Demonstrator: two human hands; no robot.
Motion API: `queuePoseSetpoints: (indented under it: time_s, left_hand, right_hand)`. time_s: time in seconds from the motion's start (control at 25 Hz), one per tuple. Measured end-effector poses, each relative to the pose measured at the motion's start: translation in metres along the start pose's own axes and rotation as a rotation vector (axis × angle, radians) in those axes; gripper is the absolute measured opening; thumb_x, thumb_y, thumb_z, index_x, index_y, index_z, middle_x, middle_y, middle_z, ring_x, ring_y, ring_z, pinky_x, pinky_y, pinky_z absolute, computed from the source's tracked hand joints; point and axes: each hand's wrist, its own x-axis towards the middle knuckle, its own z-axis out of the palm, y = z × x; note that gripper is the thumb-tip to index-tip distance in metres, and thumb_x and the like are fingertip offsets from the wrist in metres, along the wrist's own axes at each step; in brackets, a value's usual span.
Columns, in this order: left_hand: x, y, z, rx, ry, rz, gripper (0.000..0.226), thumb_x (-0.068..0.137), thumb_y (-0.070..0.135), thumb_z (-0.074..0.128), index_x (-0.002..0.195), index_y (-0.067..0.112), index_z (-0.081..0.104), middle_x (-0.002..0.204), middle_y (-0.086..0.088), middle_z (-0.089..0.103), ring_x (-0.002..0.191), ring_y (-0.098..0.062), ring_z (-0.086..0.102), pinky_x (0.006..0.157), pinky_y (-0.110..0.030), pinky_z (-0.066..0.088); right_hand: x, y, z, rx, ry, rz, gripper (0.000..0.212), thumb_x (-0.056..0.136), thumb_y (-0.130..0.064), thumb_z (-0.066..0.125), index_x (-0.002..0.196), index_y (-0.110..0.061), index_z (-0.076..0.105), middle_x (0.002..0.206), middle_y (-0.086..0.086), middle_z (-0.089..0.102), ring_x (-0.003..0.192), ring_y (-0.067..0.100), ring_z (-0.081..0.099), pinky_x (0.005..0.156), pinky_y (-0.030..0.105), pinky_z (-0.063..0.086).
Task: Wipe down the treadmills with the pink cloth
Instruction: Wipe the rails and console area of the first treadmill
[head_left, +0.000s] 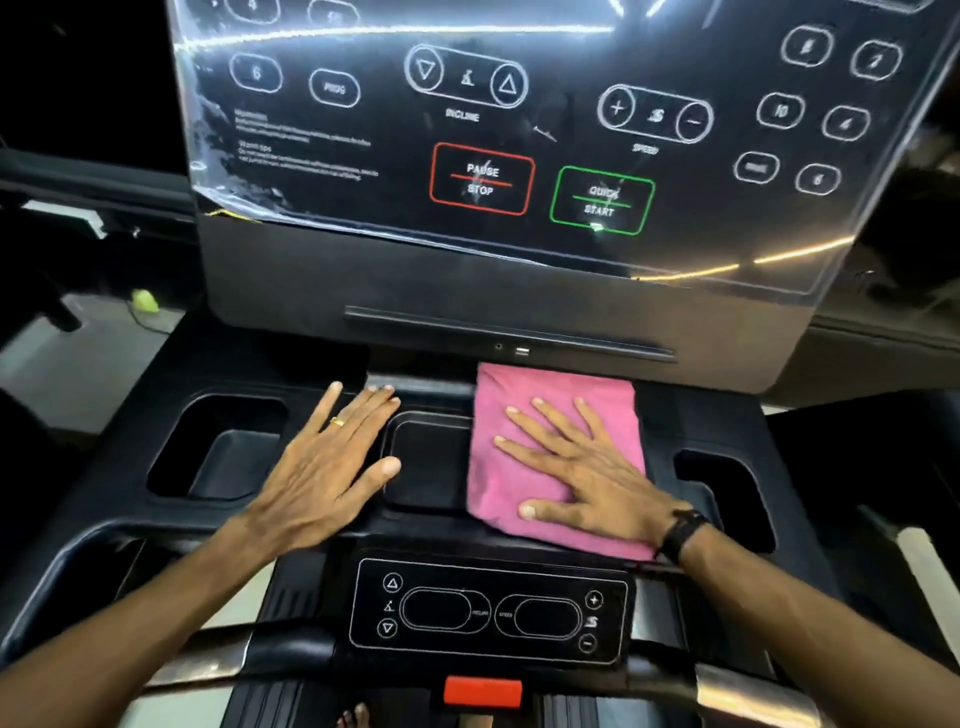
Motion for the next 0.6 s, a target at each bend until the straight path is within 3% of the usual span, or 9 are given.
queuePoseSetpoints:
  time_s: [0.2,0.4,0.48,0.6]
  left_hand:
    - [0.038,0.019,0.013,0.038,-0.103,0.106,0.078,0.101,0.063,0.011,0.157,0.01,0.023,0.163,-0.005,0.021,0.152,-0.012,0.013,0.124,-0.042,0.001]
    - [0.046,0.022,0.024,0.034,-0.137,0.14,0.077,0.101,0.063,0.008,0.158,0.011,0.017,0.165,-0.003,0.012,0.153,-0.01,0.002,0.124,-0.043,0.0]
    - [0.045,0.023,0.023,0.017,-0.156,0.179,0.075,0.102,0.062,0.011,0.158,0.012,0.014,0.166,-0.003,0.008,0.153,-0.008,-0.001,0.124,-0.043,-0.001]
    - [0.046,0.024,0.023,0.008,-0.2,0.242,0.073,0.103,0.061,0.011,0.159,0.014,0.008,0.166,-0.001,0.003,0.152,-0.007,-0.005,0.124,-0.044,-0.001]
  right_hand:
    - [-0.067,-0.012,0.015,0.054,0.061,0.339,0.074,0.089,-0.085,0.027,0.154,-0.055,0.007,0.165,-0.021,-0.011,0.153,0.013,-0.018,0.12,0.062,0.0]
    - [-0.04,-0.002,0.016,0.085,0.11,0.68,0.088,0.077,-0.092,0.014,0.155,-0.051,0.003,0.165,-0.015,-0.016,0.154,0.017,-0.014,0.122,0.056,-0.007]
    - [-0.029,0.005,0.011,0.107,0.108,0.73,0.09,0.077,-0.091,0.015,0.156,-0.049,0.004,0.168,-0.007,-0.009,0.154,0.02,-0.011,0.121,0.056,-0.007]
    - [-0.052,-0.02,0.023,0.1,0.121,0.678,0.081,0.082,-0.088,0.007,0.155,-0.053,-0.002,0.167,-0.012,-0.015,0.154,0.021,-0.015,0.121,0.056,-0.009]
